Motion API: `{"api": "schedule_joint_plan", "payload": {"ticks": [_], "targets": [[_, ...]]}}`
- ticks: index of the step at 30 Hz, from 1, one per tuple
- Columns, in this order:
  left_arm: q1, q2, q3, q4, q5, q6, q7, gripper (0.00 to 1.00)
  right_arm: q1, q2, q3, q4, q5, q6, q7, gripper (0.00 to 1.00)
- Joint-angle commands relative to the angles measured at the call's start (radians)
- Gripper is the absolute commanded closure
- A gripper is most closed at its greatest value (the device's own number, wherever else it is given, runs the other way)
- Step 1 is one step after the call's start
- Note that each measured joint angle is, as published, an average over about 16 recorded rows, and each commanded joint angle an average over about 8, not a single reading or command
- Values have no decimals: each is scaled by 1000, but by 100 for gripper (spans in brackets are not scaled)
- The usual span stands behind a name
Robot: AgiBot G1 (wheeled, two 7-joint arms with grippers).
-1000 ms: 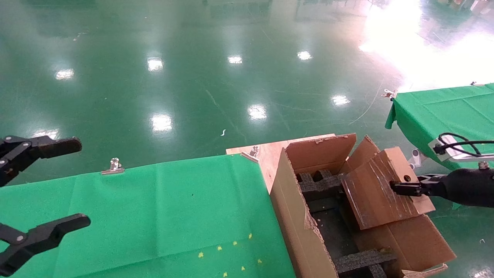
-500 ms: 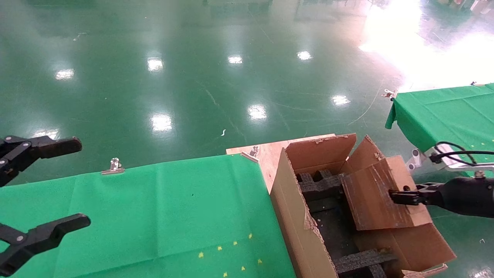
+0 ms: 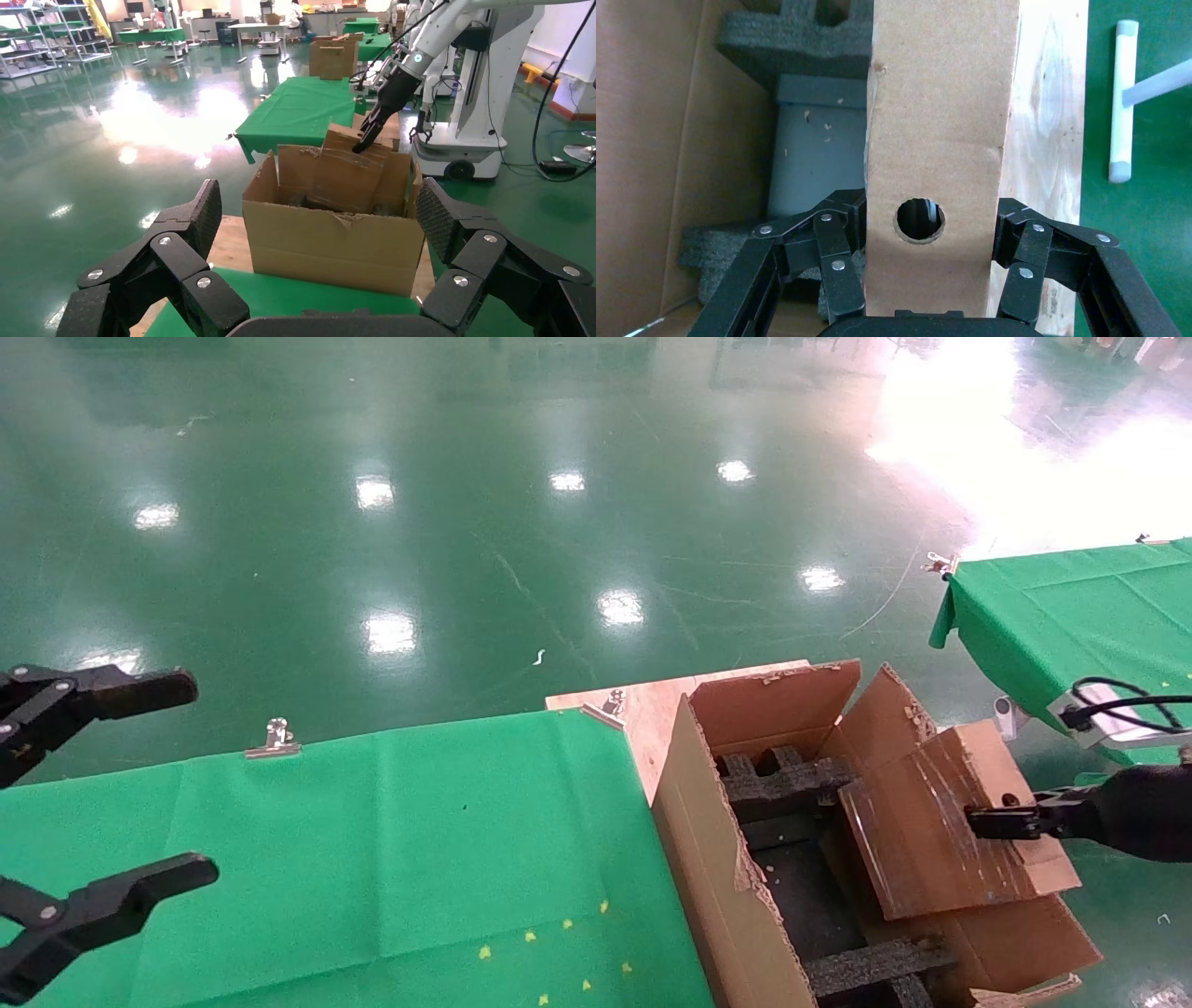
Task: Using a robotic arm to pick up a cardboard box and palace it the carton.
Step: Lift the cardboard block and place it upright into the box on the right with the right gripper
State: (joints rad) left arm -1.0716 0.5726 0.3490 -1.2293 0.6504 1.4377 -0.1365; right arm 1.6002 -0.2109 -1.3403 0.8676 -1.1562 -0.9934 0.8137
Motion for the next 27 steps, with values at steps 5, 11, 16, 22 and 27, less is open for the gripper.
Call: {"api": "schedule_joint_plan", "payload": {"ticks": [5,11,16,22,27], "targets": [[0,0,0,0,0,0,0,0,0,-42,-14,-11,-44,10,34,100],[0,0,0,0,0,0,0,0,3,-108,-26,-60,-83,25,36,100],[0,0,0,0,0,0,0,0,7,-166,-35,-116,-110,29,31,100],[0,0,0,0,0,0,0,0,-2,-233,-42,-188,-120,37,8,100],[0,0,0,0,0,0,0,0,-25,-286,-44,-255,-110,45,-22,100]]}}
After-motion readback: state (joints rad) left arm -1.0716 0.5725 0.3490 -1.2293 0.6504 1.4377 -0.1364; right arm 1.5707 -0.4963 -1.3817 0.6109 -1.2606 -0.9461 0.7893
